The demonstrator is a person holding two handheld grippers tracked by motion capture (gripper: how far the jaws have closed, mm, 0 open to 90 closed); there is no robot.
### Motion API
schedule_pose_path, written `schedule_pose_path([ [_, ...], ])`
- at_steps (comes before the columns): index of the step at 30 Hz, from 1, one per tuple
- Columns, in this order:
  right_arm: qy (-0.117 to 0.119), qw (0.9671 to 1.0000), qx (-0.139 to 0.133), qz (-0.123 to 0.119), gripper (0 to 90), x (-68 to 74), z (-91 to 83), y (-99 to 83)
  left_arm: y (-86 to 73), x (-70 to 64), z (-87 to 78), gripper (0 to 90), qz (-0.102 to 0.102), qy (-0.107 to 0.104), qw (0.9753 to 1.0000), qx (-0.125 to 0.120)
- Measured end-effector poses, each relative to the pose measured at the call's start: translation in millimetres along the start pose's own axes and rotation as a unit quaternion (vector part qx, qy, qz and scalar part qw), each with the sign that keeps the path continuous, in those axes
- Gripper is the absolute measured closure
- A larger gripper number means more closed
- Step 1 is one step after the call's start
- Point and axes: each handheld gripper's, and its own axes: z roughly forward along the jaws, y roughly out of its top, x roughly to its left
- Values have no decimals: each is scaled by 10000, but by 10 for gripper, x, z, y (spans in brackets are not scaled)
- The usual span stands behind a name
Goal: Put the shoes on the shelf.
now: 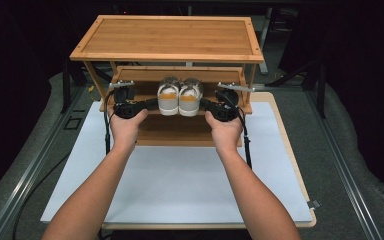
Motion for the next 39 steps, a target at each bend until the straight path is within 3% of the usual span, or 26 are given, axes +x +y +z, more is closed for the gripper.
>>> schedule_pose_path([
  [3, -22, 10000, -16, 93, 900, -32, 43, 26, 27, 23, 37, 899, -12, 9, 10000, 1],
  [10, -87, 9999, -61, 50, 900, -38, 129, 73, 112, 58, 105, 898, 35, 132, 9999, 73],
  [12, -156, 9999, 34, 34, 900, -32, 145, 95, 121, 76, 133, 899, -47, 144, 9999, 35],
  [14, -157, 9998, -44, 86, 900, -31, 183, 105, 134, 99, 161, 899, -109, 140, 9998, 8],
  [18, -160, 9998, 73, 93, 900, -52, 218, 144, 177, 124, 205, 899, -110, 148, 9998, 58],
  [22, -233, 9997, 27, 90, 900, -80, 277, 181, 211, 131, 253, 899, -109, 183, 9997, 91],
  [29, -257, 9995, 51, 189, 900, -130, 339, 216, 216, 174, 308, 899, -267, 129, 9995, 59],
  [34, -262, 9993, 103, 235, 900, -142, 365, 221, 236, 147, 324, 898, -108, 281, 9994, 147],
  [39, -363, 9989, 80, 272, 900, -142, 371, 222, 238, 142, 317, 897, -133, 301, 9994, 142],
])
